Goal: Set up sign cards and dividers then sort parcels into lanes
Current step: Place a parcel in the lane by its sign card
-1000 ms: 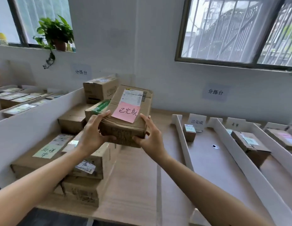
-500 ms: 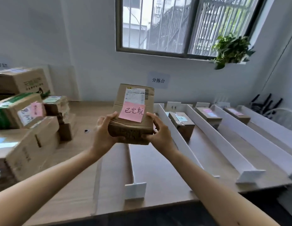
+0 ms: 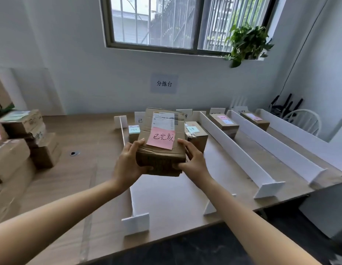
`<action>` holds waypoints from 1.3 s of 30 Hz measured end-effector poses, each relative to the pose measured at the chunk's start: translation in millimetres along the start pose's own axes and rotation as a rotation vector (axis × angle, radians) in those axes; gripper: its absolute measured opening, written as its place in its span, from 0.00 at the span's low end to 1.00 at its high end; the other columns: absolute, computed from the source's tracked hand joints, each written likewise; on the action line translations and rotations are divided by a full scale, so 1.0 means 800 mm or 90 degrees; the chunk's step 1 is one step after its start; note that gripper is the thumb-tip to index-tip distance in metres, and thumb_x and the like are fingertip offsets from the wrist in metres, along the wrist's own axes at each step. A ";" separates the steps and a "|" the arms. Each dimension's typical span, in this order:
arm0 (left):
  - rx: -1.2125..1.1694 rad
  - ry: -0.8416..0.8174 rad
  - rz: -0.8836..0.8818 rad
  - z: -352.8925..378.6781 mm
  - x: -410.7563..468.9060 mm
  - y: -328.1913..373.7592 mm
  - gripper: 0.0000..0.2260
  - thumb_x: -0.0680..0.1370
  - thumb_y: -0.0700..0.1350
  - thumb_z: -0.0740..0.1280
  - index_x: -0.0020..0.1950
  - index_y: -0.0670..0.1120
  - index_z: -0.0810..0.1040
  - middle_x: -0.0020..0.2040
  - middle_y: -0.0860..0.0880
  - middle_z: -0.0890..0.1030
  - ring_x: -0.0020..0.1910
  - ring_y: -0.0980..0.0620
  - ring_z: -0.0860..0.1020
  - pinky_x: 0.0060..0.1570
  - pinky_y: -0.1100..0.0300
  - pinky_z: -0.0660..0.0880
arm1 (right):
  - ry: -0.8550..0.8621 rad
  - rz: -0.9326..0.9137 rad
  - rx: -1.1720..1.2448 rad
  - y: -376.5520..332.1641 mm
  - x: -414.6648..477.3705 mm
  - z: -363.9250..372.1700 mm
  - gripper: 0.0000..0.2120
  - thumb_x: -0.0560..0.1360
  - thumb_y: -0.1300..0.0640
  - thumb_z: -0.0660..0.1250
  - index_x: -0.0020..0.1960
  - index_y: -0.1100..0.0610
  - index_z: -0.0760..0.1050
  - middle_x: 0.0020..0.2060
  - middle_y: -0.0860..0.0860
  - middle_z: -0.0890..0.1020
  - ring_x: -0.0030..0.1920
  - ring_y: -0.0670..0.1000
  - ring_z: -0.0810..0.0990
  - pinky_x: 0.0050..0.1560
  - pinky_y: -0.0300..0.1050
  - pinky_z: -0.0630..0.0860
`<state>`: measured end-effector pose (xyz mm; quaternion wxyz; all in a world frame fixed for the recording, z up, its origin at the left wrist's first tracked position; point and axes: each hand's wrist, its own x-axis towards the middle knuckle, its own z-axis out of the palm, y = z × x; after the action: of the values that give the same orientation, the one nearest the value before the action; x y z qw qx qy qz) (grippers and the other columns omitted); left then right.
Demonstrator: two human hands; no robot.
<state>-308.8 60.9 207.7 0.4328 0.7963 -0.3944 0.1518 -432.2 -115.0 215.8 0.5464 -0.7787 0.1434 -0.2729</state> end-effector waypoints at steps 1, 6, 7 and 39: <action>-0.006 -0.006 -0.006 0.007 0.003 -0.003 0.40 0.57 0.42 0.83 0.67 0.43 0.71 0.53 0.42 0.75 0.50 0.43 0.76 0.49 0.51 0.75 | 0.006 0.009 0.003 0.005 0.006 -0.002 0.37 0.62 0.72 0.71 0.64 0.43 0.73 0.61 0.47 0.78 0.63 0.47 0.74 0.61 0.46 0.76; -0.019 -0.012 -0.052 0.037 0.026 -0.027 0.39 0.59 0.42 0.82 0.68 0.45 0.70 0.56 0.44 0.74 0.53 0.44 0.75 0.51 0.50 0.74 | -0.007 0.040 0.020 0.021 0.050 -0.003 0.36 0.60 0.75 0.71 0.62 0.46 0.75 0.60 0.46 0.79 0.64 0.46 0.75 0.61 0.49 0.77; -0.021 -0.014 -0.064 0.042 0.033 -0.034 0.39 0.60 0.43 0.82 0.68 0.45 0.70 0.56 0.44 0.73 0.53 0.44 0.75 0.51 0.50 0.74 | -0.015 0.046 0.017 0.026 0.063 -0.001 0.36 0.60 0.75 0.71 0.62 0.47 0.75 0.60 0.45 0.78 0.64 0.46 0.75 0.61 0.50 0.77; 0.029 -0.184 -0.363 0.196 0.102 -0.199 0.32 0.66 0.42 0.76 0.67 0.48 0.66 0.51 0.49 0.67 0.46 0.46 0.74 0.46 0.53 0.75 | -0.197 0.303 -0.010 0.232 0.262 0.074 0.34 0.62 0.79 0.64 0.62 0.50 0.72 0.62 0.50 0.75 0.64 0.50 0.71 0.53 0.51 0.81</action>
<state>-151.0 -56.7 73.8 0.3795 0.8975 -0.2092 -0.0814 -214.2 -245.7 84.9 0.6046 -0.7598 0.2387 -0.0138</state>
